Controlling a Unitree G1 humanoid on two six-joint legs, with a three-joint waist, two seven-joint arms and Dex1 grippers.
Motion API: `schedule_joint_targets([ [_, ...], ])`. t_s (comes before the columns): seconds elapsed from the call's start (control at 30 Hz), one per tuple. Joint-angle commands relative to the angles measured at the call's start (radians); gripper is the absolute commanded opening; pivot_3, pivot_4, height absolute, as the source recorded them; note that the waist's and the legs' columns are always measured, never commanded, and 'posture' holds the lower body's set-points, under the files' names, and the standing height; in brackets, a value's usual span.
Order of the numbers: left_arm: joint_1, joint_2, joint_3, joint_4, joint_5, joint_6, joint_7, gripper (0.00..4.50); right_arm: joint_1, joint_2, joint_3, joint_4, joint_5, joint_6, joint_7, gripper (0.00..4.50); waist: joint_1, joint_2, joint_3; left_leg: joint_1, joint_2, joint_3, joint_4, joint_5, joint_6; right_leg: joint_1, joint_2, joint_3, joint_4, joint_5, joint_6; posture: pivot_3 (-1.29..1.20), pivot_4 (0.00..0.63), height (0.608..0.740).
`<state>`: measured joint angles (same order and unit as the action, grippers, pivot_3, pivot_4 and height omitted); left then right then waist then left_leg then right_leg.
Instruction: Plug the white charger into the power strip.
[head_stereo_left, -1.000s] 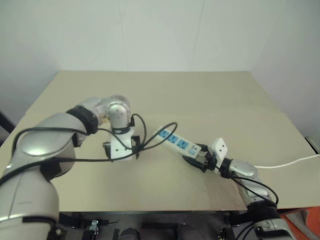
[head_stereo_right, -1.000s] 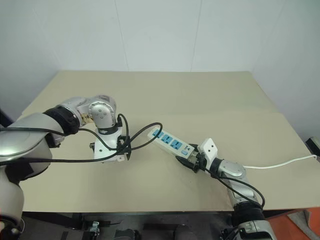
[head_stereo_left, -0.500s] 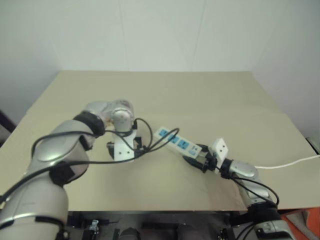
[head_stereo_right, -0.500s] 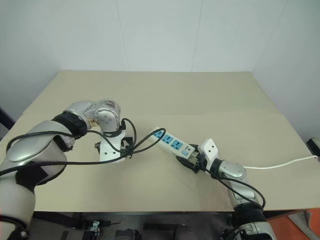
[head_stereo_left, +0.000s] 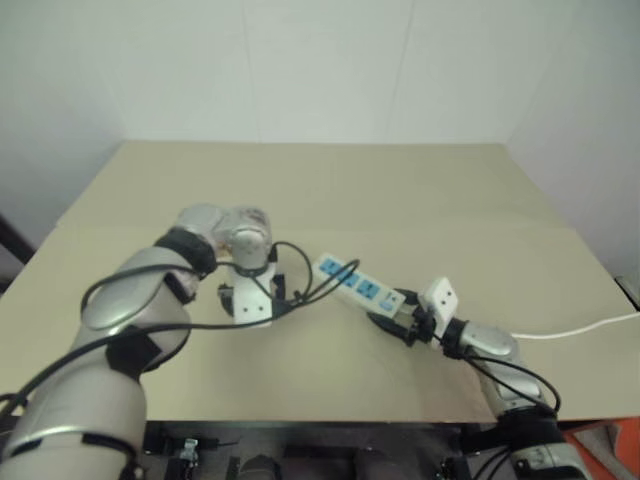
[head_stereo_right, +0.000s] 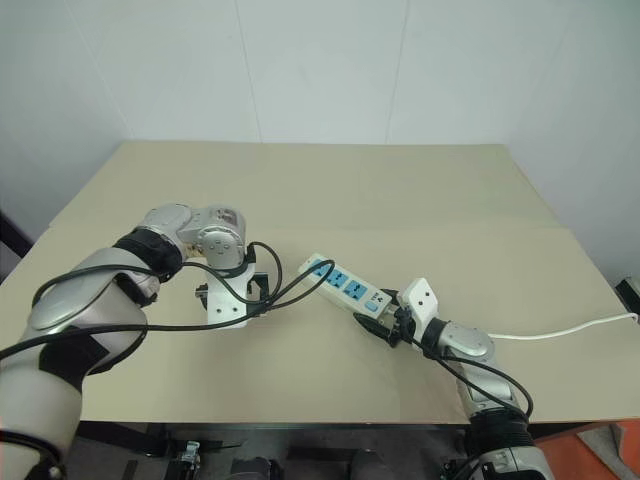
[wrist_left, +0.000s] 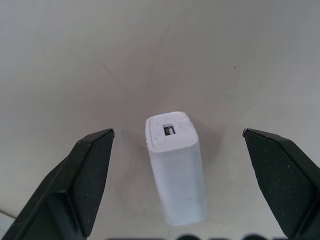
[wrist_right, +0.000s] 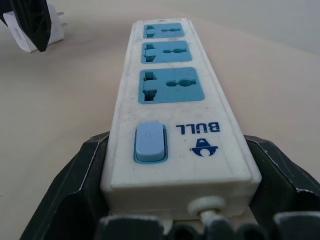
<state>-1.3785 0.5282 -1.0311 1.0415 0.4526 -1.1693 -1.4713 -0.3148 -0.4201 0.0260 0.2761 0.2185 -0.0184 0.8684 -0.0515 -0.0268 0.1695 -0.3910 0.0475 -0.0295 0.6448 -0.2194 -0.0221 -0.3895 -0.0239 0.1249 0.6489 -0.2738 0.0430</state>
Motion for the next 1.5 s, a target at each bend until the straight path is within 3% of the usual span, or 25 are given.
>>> schedule_joint_targets([
  [0.03,0.006,-0.011,0.041,0.019,0.032,0.033,0.014,3.61,0.025,-0.011,0.018,0.014,-0.025,0.022,-0.004,3.42,0.0,0.0,0.0,0.0,0.0,0.0,0.0,0.0,0.0,0.0,0.0,0.0,0.0,0.0,0.0,0.0,0.15,0.74],
  [0.27,0.018,-0.024,0.065,0.02,0.111,0.052,0.069,1.41,0.023,-0.012,0.01,0.01,-0.016,0.03,-0.008,3.42,0.001,0.0,0.0,0.001,0.0,0.0,0.0,0.0,0.0,0.0,0.0,0.0,0.001,0.0,0.0,0.0,0.15,0.74],
  [0.33,0.016,-0.025,0.068,0.019,0.143,0.058,0.1,1.02,0.023,-0.013,0.012,0.015,-0.02,0.025,-0.006,3.42,0.002,0.0,0.0,0.001,0.0,0.0,0.0,0.0,0.0,0.001,0.0,0.0,0.001,0.0,0.0,0.0,0.15,0.74],
  [0.47,0.014,-0.031,0.105,0.037,0.141,0.083,0.121,1.03,0.021,-0.014,0.016,0.017,-0.022,0.024,-0.003,3.42,0.004,0.0,0.0,0.002,0.0,0.0,0.0,0.0,0.0,0.001,0.0,0.0,0.001,0.0,0.001,0.0,0.15,0.74],
  [0.57,0.02,-0.042,0.198,0.046,0.017,0.127,0.067,1.03,0.015,-0.016,0.02,0.026,-0.024,0.016,0.006,3.42,0.004,0.0,0.0,0.002,0.0,0.0,0.0,0.0,0.0,0.001,0.0,0.0,0.001,0.0,0.0,0.0,0.15,0.74],
  [0.7,0.043,-0.041,0.367,-0.045,-0.328,0.308,-0.129,1.03,-0.016,-0.024,0.037,0.059,-0.027,-0.018,0.061,3.42,0.002,0.0,0.0,0.001,0.0,0.0,0.0,0.0,0.0,0.001,0.0,0.0,0.001,0.001,-0.002,0.0,0.15,0.74],
  [0.77,0.059,-0.001,0.37,-0.142,-0.477,0.406,-0.143,1.03,-0.042,-0.026,0.047,0.089,-0.026,-0.041,0.098,3.42,0.0,0.0,0.0,0.001,0.0,0.0,0.0,0.0,0.0,0.0,0.0,0.0,0.002,0.001,-0.002,0.0,0.15,0.74],
  [0.83,0.096,0.071,0.379,-0.311,-0.695,0.617,-0.143,1.03,-0.086,-0.026,0.063,0.133,-0.018,-0.07,0.162,3.42,-0.016,0.0,0.0,0.001,0.0,0.0,0.0,0.0,0.0,0.0,0.0,0.0,0.002,0.001,-0.002,0.0,0.15,0.74],
  [0.93,0.178,0.094,0.497,-0.457,-0.911,0.815,-0.143,1.03,-0.153,-0.019,0.087,0.208,-0.014,-0.105,0.249,3.42,-0.026,0.0,0.0,0.002,0.001,-0.001,0.0,0.0,0.0,0.0,0.0,0.0,0.005,0.001,-0.001,0.0,0.15,0.74],
  [1.07,0.316,0.03,0.685,-0.586,-1.018,1.073,-0.004,1.03,-0.242,0.005,0.121,0.307,-0.004,-0.141,0.389,3.42,-0.028,0.0,0.0,0.004,0.001,-0.001,0.001,0.0,0.0,0.0,0.0,-0.001,0.009,0.001,-0.002,0.0,0.15,0.74],
  [1.2,0.481,0.02,0.781,-0.735,-1.101,1.316,0.071,1.03,-0.322,0.044,0.146,0.419,-0.015,-0.19,0.485,3.42,-0.048,0.001,0.0,0.005,0.001,-0.002,0.002,0.0,0.0,0.001,0.001,-0.001,0.01,0.001,-0.002,0.0,0.15,0.74],
  [1.33,0.624,0.015,0.817,-0.826,-1.095,1.387,0.081,1.03,-0.371,0.085,0.161,0.518,-0.038,-0.249,0.546,3.42,-0.055,0.001,0.0,0.006,0.001,-0.003,0.001,0.0,0.0,0.0,0.001,-0.001,0.011,0.001,-0.002,0.0,0.15,0.74],
  [1.5,0.693,-0.007,0.847,-0.803,-1.071,1.445,0.105,1.03,-0.381,0.114,0.186,0.581,-0.092,-0.322,0.542,3.42,-0.055,0.001,0.0,0.007,0.001,-0.003,0.002,0.001,-0.001,0.001,0.001,-0.002,0.013,0.001,-0.002,0.0,0.15,0.74],
])
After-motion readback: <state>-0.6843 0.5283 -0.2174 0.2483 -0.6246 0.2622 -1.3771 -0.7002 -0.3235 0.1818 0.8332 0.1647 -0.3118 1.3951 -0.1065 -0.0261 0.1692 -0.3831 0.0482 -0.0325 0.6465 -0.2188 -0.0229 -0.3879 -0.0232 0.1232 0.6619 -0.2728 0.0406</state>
